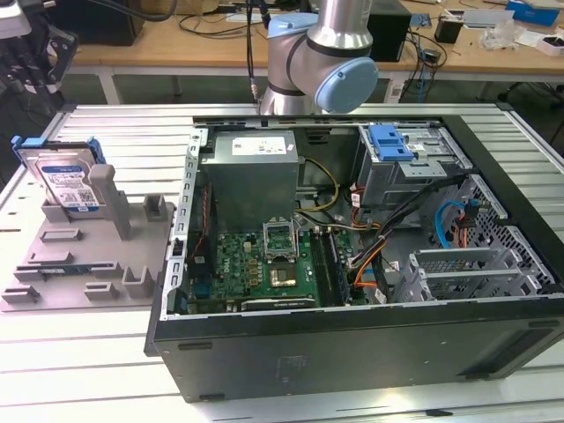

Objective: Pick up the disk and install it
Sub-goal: 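Pick up the disk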

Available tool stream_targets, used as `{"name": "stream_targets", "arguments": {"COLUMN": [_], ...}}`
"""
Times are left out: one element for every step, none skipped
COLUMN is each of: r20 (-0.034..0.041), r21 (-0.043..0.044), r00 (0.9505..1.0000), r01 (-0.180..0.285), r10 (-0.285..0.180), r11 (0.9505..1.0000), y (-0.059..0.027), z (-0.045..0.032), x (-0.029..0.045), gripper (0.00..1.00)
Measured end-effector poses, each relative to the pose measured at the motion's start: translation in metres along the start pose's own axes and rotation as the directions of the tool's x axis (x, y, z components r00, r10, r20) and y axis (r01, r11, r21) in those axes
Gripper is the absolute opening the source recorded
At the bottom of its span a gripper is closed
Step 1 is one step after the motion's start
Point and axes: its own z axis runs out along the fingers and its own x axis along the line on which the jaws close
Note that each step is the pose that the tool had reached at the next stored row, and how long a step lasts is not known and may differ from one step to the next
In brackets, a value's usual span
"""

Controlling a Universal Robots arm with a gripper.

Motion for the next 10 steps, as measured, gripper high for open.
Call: {"name": "stream_targets", "arguments": {"r20": [-0.0027,-0.0053,-0.0085,-0.011,-0.0136,-0.0155,-0.0188,-0.0207,-0.0228,-0.0253], "r21": [-0.0003,-0.0007,-0.0012,-0.0016,-0.0021,-0.0027,-0.0035,-0.004,-0.0047,-0.0057], "r00": [0.9998,0.9993,0.9982,0.9969,0.995,0.9931,0.9891,0.9863,0.9824,0.9768], "r01": [0.019,0.038,0.059,0.078,0.099,0.117,0.146,0.164,0.185,0.212], "r10": [-0.019,-0.038,-0.059,-0.078,-0.099,-0.117,-0.146,-0.164,-0.185,-0.212], "r11": [0.9998,0.9993,0.9982,0.9969,0.995,0.9932,0.9892,0.9865,0.9827,0.9772], "y": [0.0,0.0,-0.0001,-0.0001,-0.0001,-0.0001,-0.0002,-0.0002,-0.0002,-0.0002], "z": [0.0003,0.0006,0.0009,0.0012,0.0015,0.0019,0.0024,0.0027,0.003,0.0033], "x": [0.0001,0.0001,0.0,0.0,0.0,0.0,0.0,0.0,0.0,0.0], "gripper": [0.11,0.11,0.11,0.11,0.11,0.11,0.11,0.11,0.11,0.11]}}
